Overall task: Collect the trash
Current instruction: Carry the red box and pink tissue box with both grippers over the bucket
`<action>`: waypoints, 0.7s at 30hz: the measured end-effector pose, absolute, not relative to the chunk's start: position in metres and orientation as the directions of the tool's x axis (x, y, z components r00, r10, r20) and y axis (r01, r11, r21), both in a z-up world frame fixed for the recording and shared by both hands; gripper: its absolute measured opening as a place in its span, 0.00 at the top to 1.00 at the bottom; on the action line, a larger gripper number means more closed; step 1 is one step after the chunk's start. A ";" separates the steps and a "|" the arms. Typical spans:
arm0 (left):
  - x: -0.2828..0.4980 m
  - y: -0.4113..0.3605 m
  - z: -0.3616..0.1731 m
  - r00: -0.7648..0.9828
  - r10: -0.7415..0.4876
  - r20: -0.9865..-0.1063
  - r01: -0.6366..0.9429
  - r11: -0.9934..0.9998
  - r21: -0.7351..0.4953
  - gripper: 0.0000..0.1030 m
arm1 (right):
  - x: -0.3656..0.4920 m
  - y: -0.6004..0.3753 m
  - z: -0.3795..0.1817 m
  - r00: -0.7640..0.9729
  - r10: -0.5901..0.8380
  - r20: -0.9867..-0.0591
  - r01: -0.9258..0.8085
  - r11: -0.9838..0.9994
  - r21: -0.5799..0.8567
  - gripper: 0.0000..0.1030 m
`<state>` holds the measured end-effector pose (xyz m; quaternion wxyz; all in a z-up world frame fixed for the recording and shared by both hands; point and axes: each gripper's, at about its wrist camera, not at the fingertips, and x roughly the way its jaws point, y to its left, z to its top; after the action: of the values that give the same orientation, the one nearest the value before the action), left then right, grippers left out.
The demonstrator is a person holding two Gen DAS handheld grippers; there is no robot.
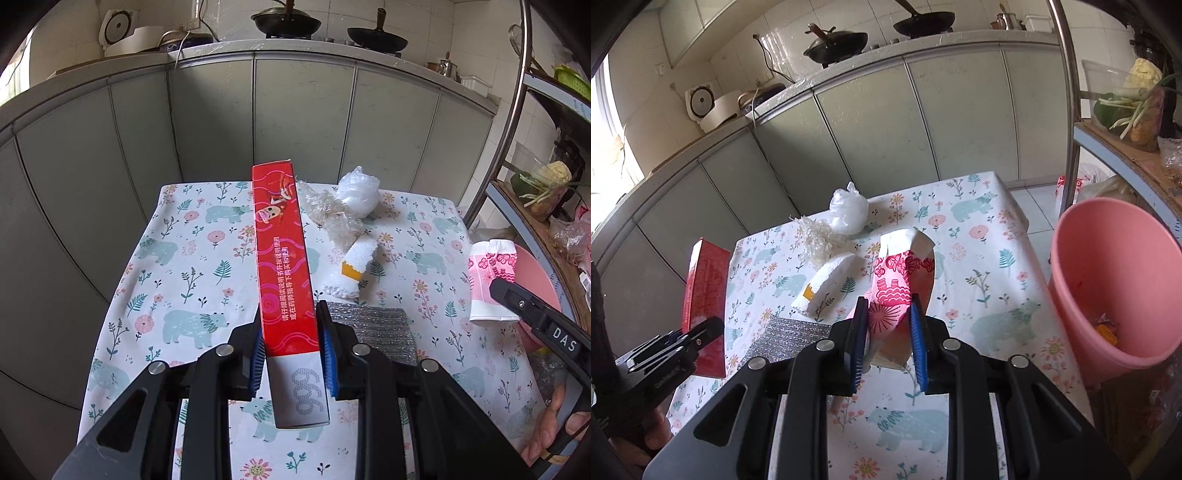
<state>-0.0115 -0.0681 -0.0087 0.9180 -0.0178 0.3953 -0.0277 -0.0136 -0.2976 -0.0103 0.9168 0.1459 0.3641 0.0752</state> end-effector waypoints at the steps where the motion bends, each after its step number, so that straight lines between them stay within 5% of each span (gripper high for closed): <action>1: -0.011 -0.070 -0.008 0.687 -0.064 -0.724 0.039 0.998 -0.051 0.76 | -0.016 -0.300 -0.010 0.726 0.246 -0.642 -0.032 0.945 0.325 0.78; 10: -0.009 -0.095 0.005 0.708 -0.127 -0.695 0.096 0.992 -0.084 0.76 | -0.036 -0.329 -0.005 0.755 0.224 -0.617 -0.009 0.944 0.331 0.78; 21: -0.004 -0.158 0.032 0.726 -0.372 -0.578 0.325 0.927 -0.188 0.76 | -0.059 -0.395 -0.001 0.805 0.119 -0.581 0.111 0.932 0.344 0.78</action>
<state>-0.0038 -0.1583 0.0325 0.9282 -0.0369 0.3190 -0.1878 -0.0595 -0.3951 -0.0008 0.9320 0.1838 0.3123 0.0023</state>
